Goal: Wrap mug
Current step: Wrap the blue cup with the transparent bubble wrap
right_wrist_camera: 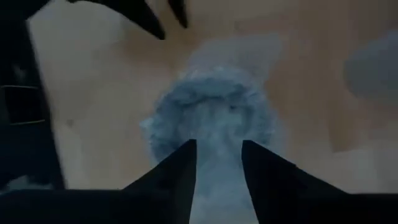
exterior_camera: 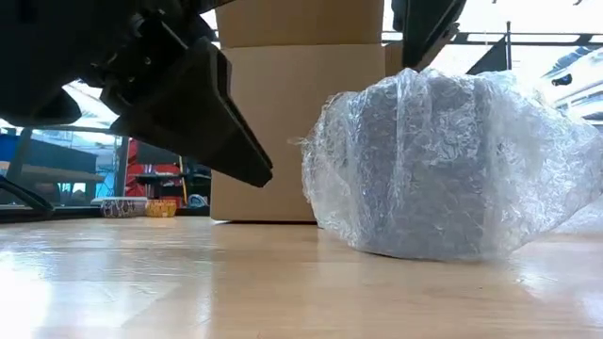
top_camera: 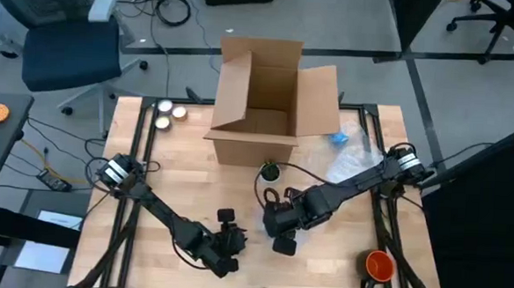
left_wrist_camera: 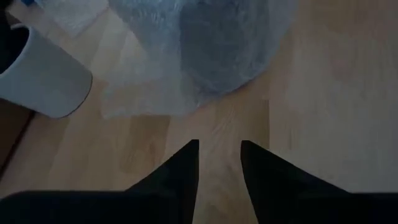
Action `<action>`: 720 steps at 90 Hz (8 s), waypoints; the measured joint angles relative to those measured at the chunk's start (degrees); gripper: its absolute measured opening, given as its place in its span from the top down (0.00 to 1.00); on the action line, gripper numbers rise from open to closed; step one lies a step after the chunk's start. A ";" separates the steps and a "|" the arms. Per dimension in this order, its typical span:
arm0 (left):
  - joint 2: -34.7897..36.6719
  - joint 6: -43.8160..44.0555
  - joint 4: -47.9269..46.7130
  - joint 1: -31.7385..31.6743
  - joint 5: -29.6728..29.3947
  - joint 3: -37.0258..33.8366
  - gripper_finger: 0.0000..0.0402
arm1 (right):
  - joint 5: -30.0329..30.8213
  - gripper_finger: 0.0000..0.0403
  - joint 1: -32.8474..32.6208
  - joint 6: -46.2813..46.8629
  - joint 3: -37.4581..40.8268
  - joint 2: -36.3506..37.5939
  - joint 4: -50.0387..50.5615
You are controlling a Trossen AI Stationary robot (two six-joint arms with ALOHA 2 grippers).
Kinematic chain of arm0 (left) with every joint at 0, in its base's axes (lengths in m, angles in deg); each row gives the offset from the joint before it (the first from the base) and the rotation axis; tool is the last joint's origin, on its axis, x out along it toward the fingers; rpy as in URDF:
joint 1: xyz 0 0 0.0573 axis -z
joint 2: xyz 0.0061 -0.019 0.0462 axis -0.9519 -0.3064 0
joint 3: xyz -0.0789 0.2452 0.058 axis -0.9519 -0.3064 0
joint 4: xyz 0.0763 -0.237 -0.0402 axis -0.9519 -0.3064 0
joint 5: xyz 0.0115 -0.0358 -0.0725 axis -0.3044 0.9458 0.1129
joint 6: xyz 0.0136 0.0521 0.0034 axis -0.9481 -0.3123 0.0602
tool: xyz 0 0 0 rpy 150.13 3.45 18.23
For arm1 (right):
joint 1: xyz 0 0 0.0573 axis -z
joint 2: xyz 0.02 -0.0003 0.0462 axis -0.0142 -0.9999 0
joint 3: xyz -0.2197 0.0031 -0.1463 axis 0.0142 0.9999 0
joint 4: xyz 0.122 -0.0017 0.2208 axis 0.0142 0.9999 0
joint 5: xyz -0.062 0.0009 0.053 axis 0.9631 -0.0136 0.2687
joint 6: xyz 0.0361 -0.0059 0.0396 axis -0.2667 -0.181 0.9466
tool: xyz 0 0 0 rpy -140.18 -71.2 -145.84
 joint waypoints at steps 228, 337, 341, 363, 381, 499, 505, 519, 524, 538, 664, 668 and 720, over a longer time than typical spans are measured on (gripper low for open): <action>7.52 -4.28 28.76 -1.47 8.44 0.02 0.74 | 0.51 1.00 -1.49 -3.64 5.78 -4.30 -8.14; 7.50 -4.26 39.54 -1.47 8.39 0.02 0.74 | 3.04 1.00 -3.91 -3.09 3.63 1.97 -7.09; 7.50 -4.26 39.54 -1.47 8.39 0.02 0.74 | 3.04 1.00 -3.91 -3.09 3.63 1.97 -7.13; 7.50 -4.26 39.51 -1.47 8.39 0.02 0.74 | 2.98 1.00 -4.04 -3.07 3.63 1.97 -7.15; 7.50 -4.26 39.52 -1.47 8.40 0.02 0.74 | 2.99 1.00 -4.54 -3.10 3.66 1.97 -9.02; 7.50 -4.25 39.51 -1.47 8.39 0.02 0.74 | -0.45 1.00 -3.74 -0.83 9.61 2.14 -13.65; 7.50 -4.25 39.52 -1.47 8.39 0.02 0.74 | 0.05 1.00 -3.80 -1.74 7.61 2.16 -12.26; 7.50 -4.25 39.52 -1.47 8.39 0.02 0.74 | 1.80 1.00 -3.80 -2.20 4.93 2.16 -8.37; 7.50 -4.26 39.52 -1.47 8.39 0.02 0.74 | 2.39 1.00 -3.78 -2.18 4.51 2.16 -7.04; 7.50 -4.25 39.52 -1.47 8.39 0.02 0.74 | 3.32 1.00 -3.67 -0.11 4.49 2.19 -2.70; 7.45 -4.26 40.11 -1.47 8.44 0.02 0.74 | -4.48 0.39 3.43 0.05 9.47 -2.86 -5.86; 7.45 -4.26 40.12 -1.47 8.40 0.02 0.74 | -4.61 0.41 3.43 0.54 9.47 -2.59 -5.79; 7.45 -4.26 40.94 -1.47 8.40 0.02 0.74 | 0.24 0.41 2.81 0.15 1.82 -0.35 6.33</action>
